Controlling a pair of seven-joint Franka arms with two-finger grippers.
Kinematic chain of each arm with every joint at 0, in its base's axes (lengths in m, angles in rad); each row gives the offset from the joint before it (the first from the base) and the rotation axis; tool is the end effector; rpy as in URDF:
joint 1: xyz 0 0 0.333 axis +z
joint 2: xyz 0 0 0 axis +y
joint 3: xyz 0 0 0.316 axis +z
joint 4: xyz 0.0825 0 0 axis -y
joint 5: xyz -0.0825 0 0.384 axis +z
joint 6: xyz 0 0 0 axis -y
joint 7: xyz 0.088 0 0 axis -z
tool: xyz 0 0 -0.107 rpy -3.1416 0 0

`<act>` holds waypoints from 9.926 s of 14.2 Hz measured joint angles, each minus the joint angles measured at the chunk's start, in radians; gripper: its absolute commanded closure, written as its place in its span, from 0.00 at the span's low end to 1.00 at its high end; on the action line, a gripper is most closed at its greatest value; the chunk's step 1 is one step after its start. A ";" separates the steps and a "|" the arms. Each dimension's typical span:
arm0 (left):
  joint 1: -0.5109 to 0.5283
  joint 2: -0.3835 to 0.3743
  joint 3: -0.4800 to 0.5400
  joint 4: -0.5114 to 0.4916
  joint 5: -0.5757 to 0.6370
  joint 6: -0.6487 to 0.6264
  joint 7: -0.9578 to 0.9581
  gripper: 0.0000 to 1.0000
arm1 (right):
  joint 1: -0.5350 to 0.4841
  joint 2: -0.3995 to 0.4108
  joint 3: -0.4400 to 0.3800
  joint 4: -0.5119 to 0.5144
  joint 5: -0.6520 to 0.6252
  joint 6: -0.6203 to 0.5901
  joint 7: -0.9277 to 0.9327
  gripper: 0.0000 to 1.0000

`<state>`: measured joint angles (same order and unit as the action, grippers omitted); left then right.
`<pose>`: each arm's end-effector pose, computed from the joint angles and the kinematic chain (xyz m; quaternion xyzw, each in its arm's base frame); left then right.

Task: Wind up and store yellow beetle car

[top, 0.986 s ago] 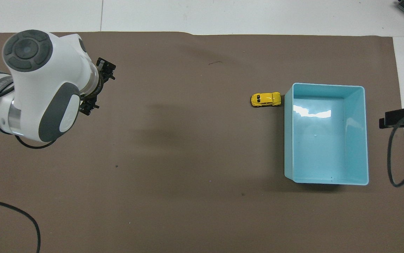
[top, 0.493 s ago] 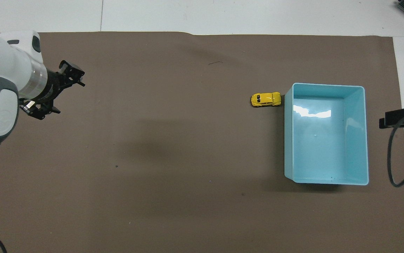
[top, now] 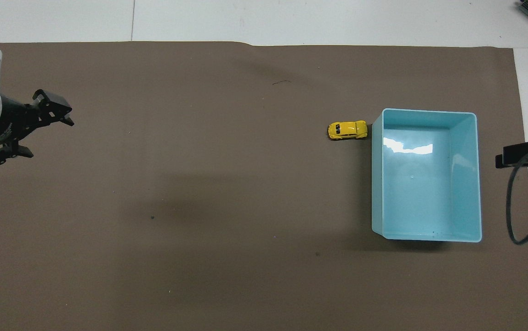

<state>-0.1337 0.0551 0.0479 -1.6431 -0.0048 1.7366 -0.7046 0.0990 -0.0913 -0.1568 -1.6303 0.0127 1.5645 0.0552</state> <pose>0.5809 -0.0511 0.5735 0.9523 0.3047 0.0173 0.0084 0.5245 -0.0331 0.6446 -0.9983 0.0561 -0.0122 0.0135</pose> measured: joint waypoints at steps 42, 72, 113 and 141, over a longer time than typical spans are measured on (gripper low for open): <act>0.157 -0.176 -0.103 0.075 -0.001 -0.320 0.729 0.00 | 0.009 0.002 0.005 -0.021 0.000 0.075 -0.427 0.00; 0.168 -0.170 -0.102 0.059 -0.001 -0.316 0.711 0.00 | 0.057 0.515 0.127 0.239 0.000 0.356 -1.162 0.00; 0.208 -0.170 -0.108 0.059 -0.002 -0.299 0.709 0.00 | 0.125 0.637 0.163 -0.011 0.004 0.685 -1.327 0.45; 0.208 -0.170 -0.105 0.059 -0.002 -0.299 0.709 0.00 | 0.120 0.516 0.174 0.089 0.007 0.477 -1.324 0.70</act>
<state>0.0745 -0.1148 -0.0570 -1.5843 -0.0069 1.4378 0.0040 0.2189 0.4251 0.0172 -1.5417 0.0198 2.0416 -1.2689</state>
